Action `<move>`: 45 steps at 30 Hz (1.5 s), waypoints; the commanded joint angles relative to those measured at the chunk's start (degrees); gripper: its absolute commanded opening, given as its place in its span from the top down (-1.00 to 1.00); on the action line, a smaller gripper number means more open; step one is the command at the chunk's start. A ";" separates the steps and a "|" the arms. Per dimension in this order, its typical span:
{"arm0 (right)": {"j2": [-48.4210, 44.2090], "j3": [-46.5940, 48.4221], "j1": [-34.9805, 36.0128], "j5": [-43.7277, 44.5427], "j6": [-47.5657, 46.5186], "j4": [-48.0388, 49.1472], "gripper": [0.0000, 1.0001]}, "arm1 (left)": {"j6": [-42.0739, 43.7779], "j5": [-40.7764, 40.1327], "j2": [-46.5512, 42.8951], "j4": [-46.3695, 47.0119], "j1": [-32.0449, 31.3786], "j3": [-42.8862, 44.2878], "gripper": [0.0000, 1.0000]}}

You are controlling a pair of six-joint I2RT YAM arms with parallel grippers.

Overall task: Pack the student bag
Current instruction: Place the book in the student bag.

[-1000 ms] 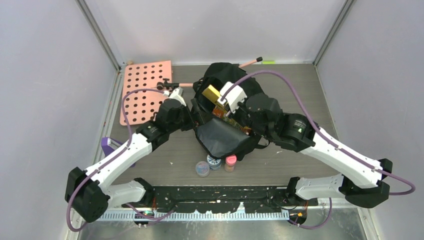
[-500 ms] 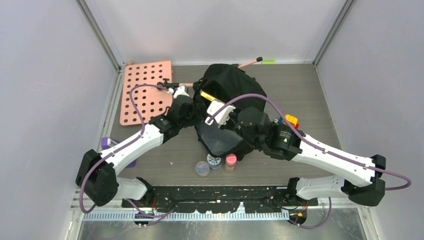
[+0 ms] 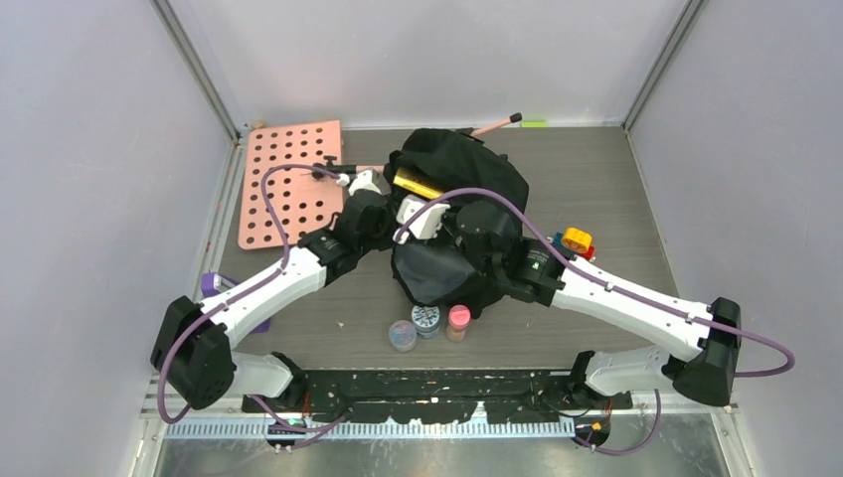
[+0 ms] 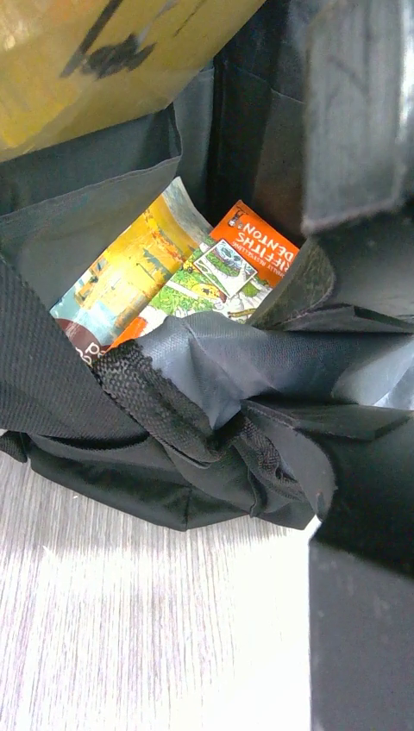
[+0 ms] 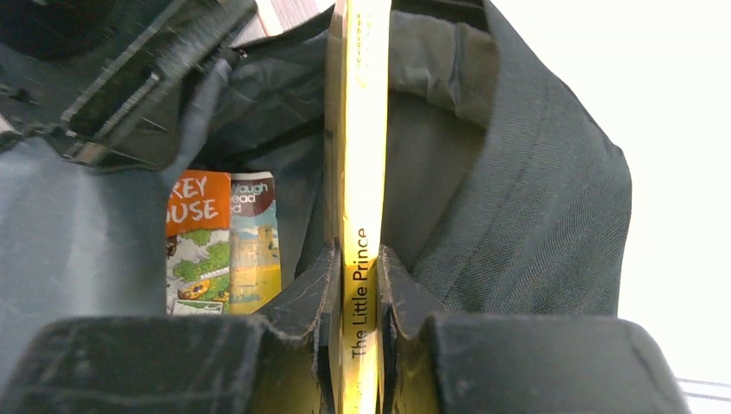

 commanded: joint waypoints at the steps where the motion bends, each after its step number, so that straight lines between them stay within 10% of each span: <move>1: -0.01 1.38 -4.66 -0.35 -1.46 7.73 0.99 | 0.89 -2.72 -1.58 3.35 0.40 -0.18 0.45; 36: 14.35 23.70 -7.73 33.06 10.76 -24.55 0.99 | -0.40 -1.62 -4.41 4.81 0.36 -1.81 0.55; 45: 15.95 26.95 -6.48 26.51 14.12 -34.40 0.99 | 3.27 -3.48 -4.10 7.11 0.43 -1.55 0.46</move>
